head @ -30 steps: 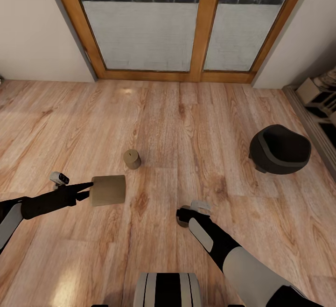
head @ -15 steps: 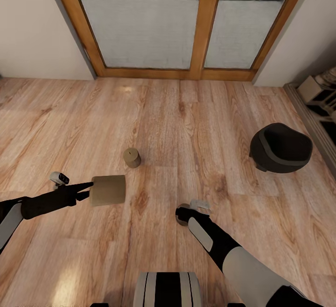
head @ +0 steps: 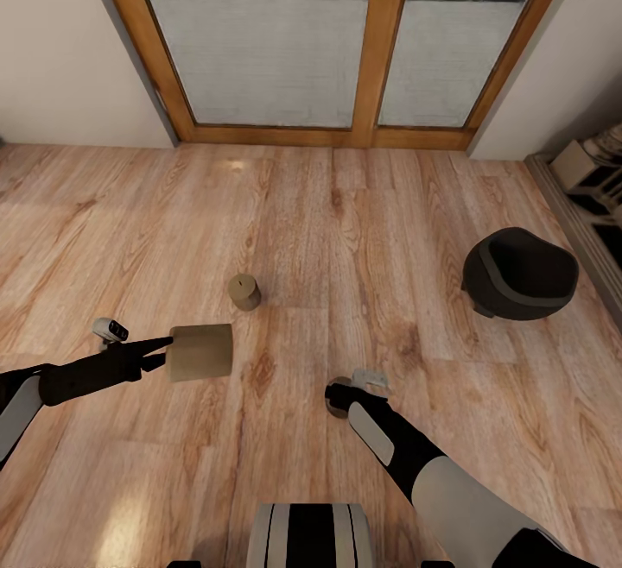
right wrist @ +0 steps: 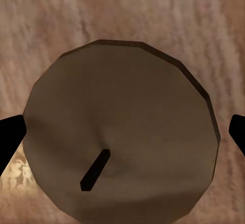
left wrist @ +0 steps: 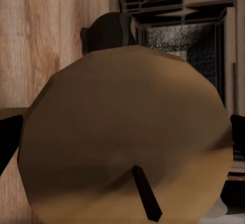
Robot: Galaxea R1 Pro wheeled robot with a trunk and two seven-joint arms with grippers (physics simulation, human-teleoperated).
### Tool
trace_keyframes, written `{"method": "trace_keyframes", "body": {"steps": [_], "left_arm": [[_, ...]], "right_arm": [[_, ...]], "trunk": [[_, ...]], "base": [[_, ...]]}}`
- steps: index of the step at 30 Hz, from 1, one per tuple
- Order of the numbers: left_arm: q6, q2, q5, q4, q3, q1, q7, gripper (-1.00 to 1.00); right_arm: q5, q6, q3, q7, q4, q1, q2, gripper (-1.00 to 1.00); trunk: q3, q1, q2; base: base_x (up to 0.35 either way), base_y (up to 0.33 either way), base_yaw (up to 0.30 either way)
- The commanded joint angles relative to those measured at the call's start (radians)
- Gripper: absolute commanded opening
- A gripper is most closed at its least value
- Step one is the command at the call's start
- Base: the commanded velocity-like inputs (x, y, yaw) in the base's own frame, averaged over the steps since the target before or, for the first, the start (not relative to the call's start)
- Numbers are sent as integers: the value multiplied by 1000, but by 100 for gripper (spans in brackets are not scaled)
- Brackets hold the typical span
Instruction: Place each of the two pumpkins and all three candles from the living room inside a cabinet in the living room (use any cabinet), then make sure every cabinet is closed, and position the cauldron so it is next to a table in the living room.
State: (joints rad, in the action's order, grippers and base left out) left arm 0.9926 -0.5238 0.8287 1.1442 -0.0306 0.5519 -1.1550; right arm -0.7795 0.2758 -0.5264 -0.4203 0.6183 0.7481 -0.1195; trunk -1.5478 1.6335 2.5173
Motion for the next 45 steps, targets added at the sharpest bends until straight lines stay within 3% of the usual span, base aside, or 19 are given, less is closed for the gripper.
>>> {"method": "trace_keyframes", "body": {"steps": [1,2,3,34,45], "left_arm": [[6,0,3,0,0,0,-2,-100],[6,0,3,0,0,0,-2,-100],[6,0,3,0,0,0,-2,-100],[5,0,3,0,16,0,-2,-100],[5,1,1,0,18,0,-1,-100]], "right_arm": [[5,5,-3,-9,-63,0,1,100],[5,5,-3,-9,-63,0,1,100],[5,5,-3,-9,-63,0,1,-100],[5,5,-3,-8,-63,0,1,-100],[6,5,-3,-8,-62,0,2,-100]], "trunk": [[-1,0,0],[-1,0,0],[-1,0,0],[-1,0,0],[42,-5,-2]], "base": [[0,0,0],[0,0,0],[0,0,0],[0,0,0],[0,0,0]]}}
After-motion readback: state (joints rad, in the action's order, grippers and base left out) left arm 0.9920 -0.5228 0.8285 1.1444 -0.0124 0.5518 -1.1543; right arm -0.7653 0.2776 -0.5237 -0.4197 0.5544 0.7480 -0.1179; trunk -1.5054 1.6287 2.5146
